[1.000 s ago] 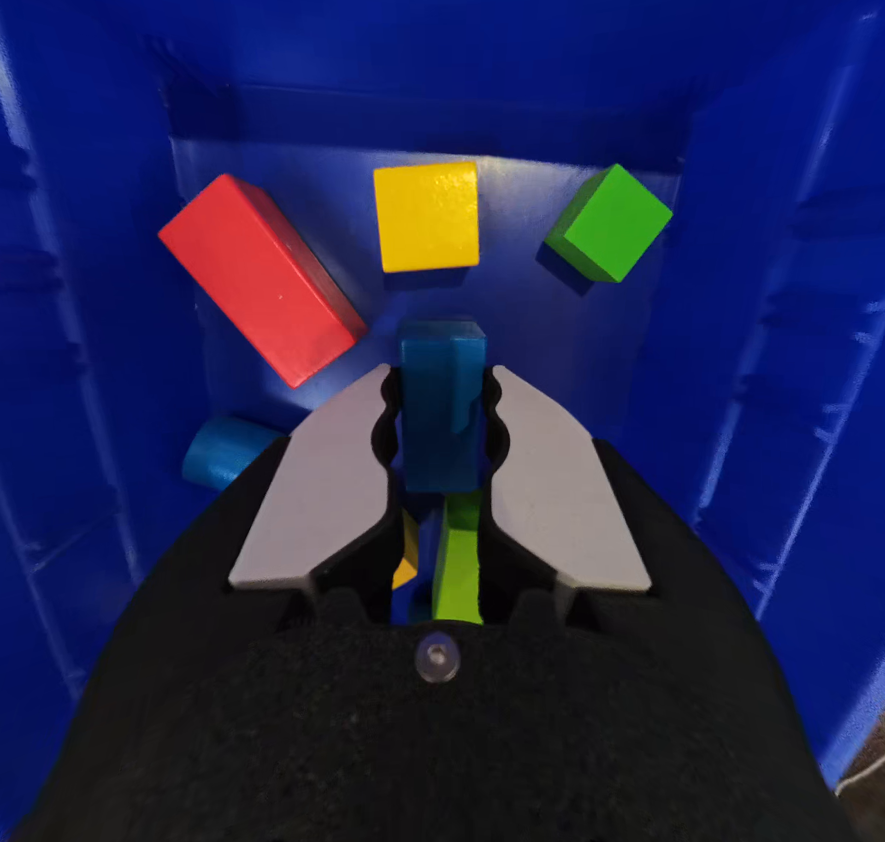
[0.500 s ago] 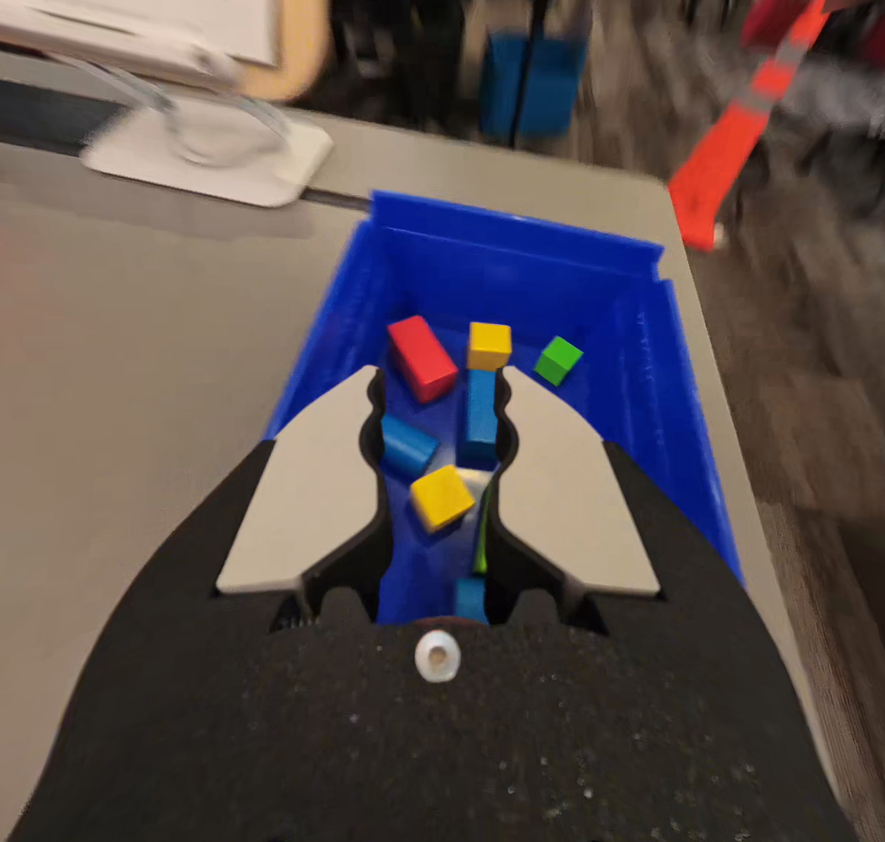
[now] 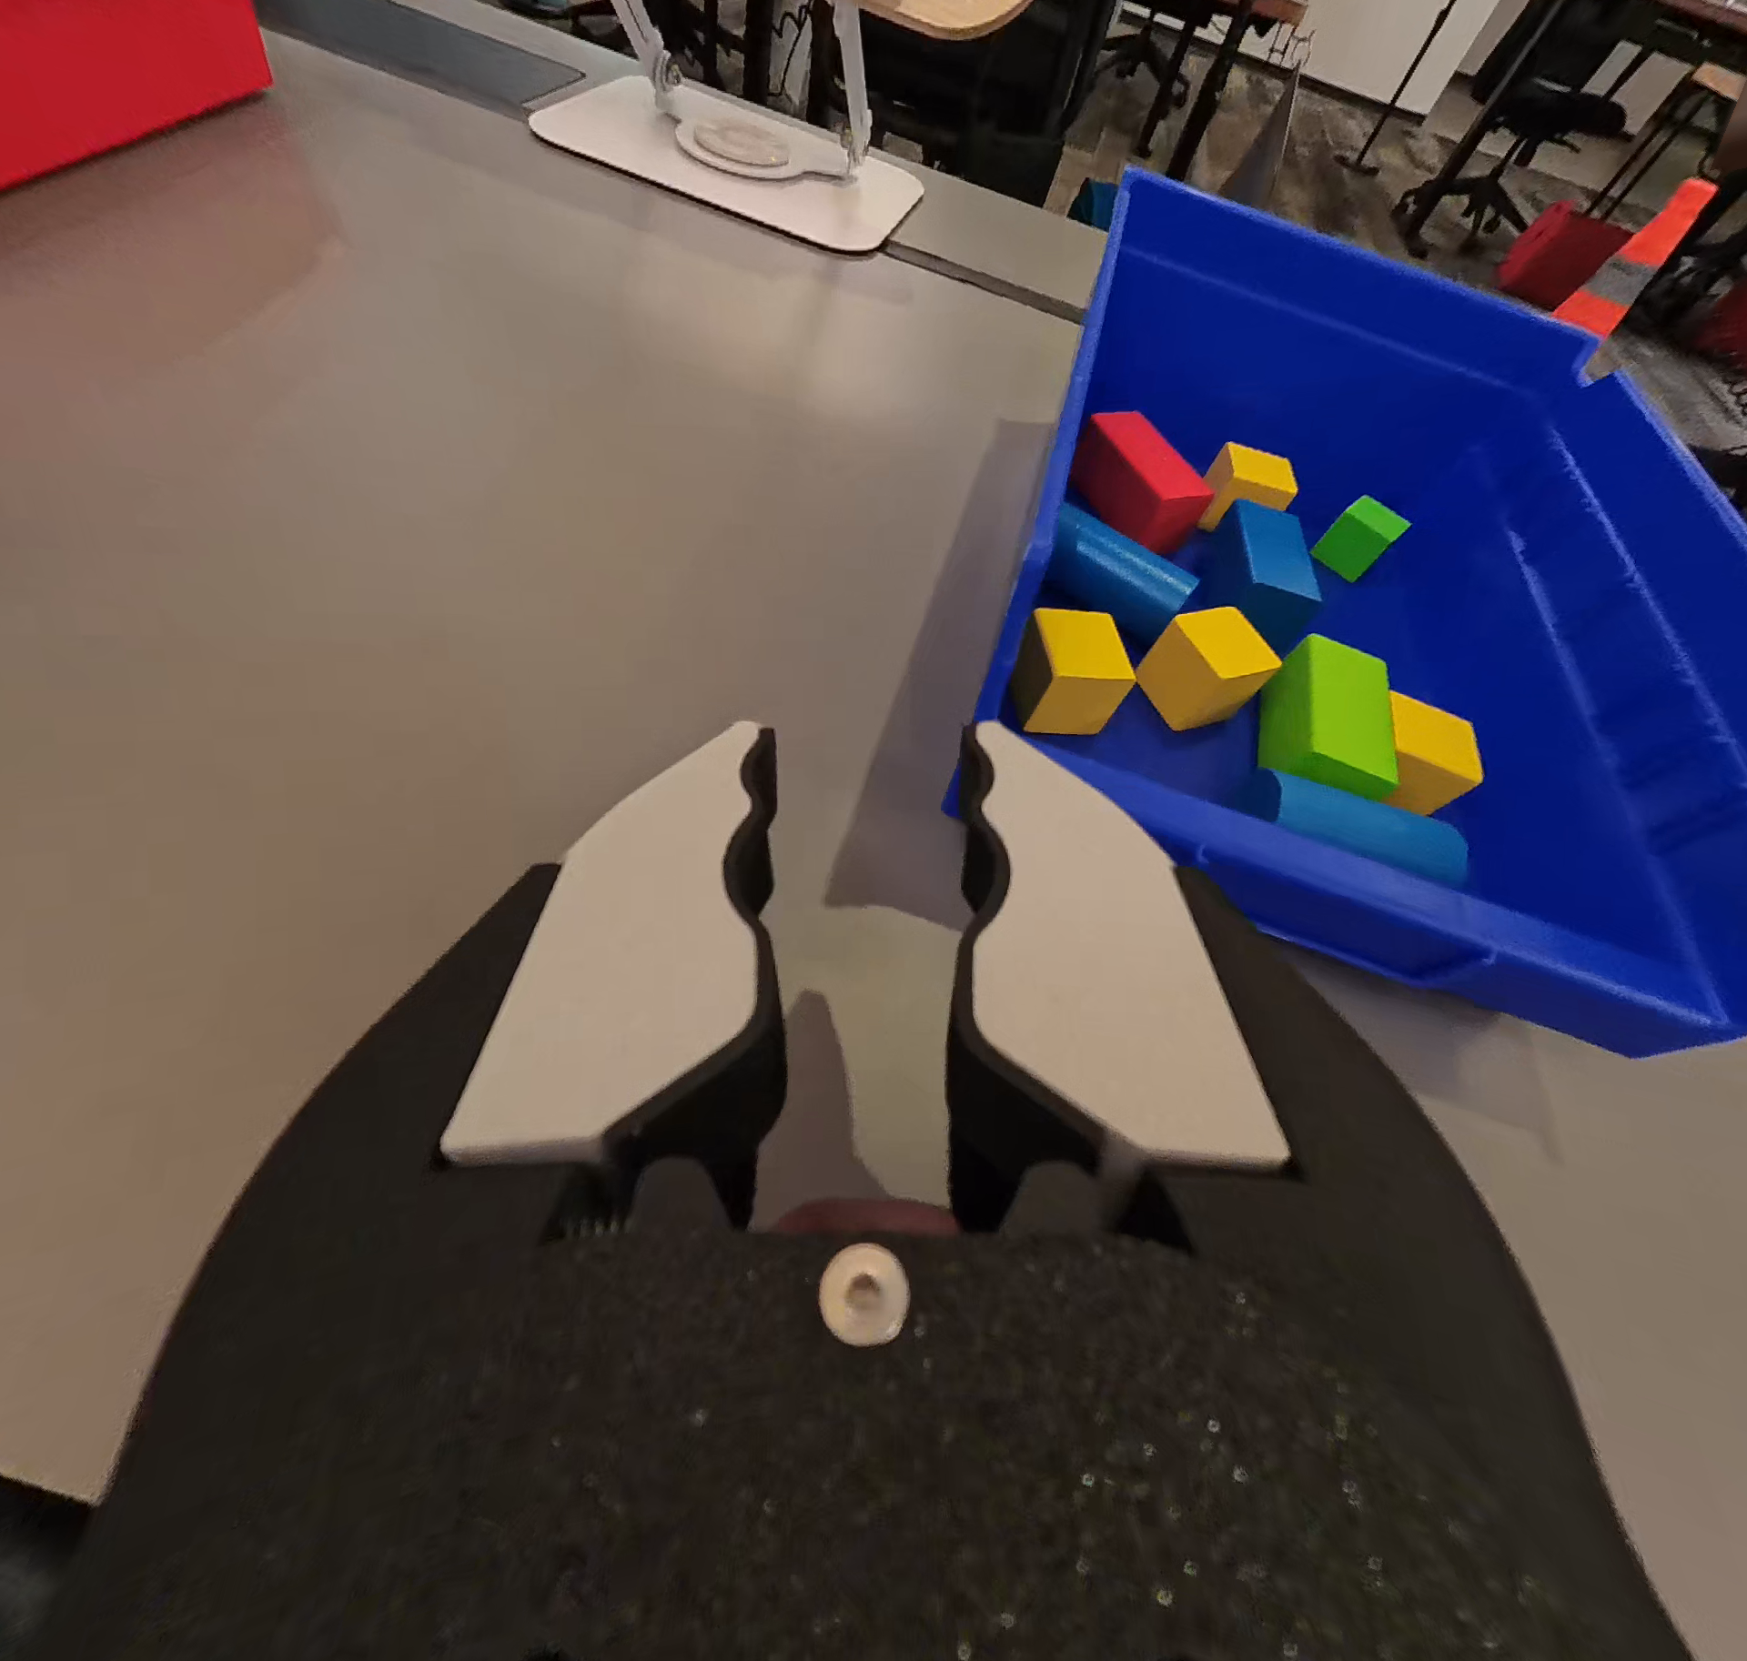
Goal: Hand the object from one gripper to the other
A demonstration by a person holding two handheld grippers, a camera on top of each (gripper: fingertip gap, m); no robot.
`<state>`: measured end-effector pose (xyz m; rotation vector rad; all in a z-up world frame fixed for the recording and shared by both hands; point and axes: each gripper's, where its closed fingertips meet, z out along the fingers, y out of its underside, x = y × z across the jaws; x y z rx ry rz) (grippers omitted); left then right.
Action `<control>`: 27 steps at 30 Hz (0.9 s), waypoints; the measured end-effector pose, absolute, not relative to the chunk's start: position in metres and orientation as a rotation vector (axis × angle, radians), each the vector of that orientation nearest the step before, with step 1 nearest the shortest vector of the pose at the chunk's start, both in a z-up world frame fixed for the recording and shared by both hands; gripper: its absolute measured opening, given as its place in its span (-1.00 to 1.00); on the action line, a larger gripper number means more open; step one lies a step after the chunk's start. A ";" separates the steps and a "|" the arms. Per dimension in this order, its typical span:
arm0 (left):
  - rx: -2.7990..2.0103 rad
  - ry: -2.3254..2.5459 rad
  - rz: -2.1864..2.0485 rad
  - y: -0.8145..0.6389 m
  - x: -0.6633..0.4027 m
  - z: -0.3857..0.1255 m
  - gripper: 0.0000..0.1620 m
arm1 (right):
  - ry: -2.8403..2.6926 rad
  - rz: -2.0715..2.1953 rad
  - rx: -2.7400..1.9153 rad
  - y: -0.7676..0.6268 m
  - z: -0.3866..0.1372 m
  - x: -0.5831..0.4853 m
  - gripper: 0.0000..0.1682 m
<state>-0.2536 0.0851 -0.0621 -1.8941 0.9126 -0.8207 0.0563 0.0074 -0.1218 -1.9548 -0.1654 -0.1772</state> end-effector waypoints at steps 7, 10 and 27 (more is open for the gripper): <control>-2.375 0.754 -0.321 0.194 -0.369 -0.066 -0.27 | -0.182 -0.078 -1.965 0.008 -0.121 0.051 -0.57; -2.534 0.708 -0.163 0.240 -0.394 -0.096 -0.27 | -0.185 -0.061 -1.943 0.009 -0.117 0.046 -0.56; -2.824 0.568 -0.099 0.294 -0.419 -0.181 -0.61 | -0.217 -0.059 -1.967 0.009 -0.125 0.042 -0.56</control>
